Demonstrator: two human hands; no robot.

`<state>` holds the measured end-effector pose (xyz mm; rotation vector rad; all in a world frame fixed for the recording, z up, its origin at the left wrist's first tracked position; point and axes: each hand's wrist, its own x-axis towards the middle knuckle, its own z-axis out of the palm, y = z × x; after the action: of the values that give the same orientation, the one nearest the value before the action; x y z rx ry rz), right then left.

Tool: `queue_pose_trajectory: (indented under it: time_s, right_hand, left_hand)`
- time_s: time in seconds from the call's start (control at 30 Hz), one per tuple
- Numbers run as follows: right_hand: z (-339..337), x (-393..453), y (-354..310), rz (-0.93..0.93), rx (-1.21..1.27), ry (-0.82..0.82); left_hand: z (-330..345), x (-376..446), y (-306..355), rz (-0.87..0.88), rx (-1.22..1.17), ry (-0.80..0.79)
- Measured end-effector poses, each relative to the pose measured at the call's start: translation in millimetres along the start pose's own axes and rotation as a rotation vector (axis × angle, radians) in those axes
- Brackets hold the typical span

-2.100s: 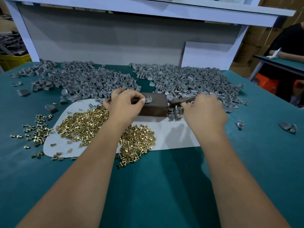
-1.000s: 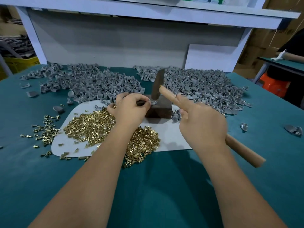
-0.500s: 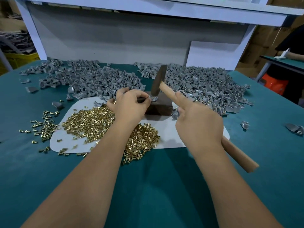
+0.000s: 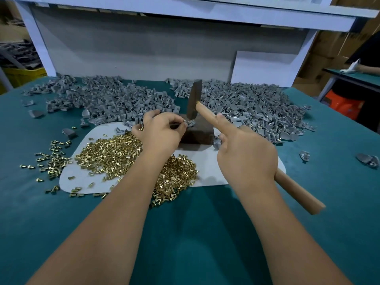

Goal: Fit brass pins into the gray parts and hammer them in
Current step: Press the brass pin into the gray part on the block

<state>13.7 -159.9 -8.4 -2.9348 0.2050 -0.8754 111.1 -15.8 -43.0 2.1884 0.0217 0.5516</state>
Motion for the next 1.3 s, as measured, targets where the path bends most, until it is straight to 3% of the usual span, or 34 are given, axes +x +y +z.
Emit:
queue_pose_trajectory:
  time_s: [0.1, 0.23, 0.43, 0.9, 1.3]
  right_hand:
    - [-1, -1, -1, 0.018, 0.050, 0.102]
    - [4, 4, 6, 0.010, 0.000, -0.023]
    - [9, 9, 16, 0.103, 0.053, 0.097]
    - [30, 18, 41, 0.263, 0.020, -0.164]
    - [34, 15, 39, 0.210, -0.068, -0.170]
  left_hand:
    - [0, 1, 0, 0.001, 0.049, 0.002]
    - [-3, -1, 2, 0.015, 0.031, -0.017]
    - [-6, -1, 1, -0.017, -0.018, -0.087]
    - [-10, -3, 3, -0.069, -0.151, -0.162]
    - [-11, -5, 3, 0.023, -0.107, -0.179]
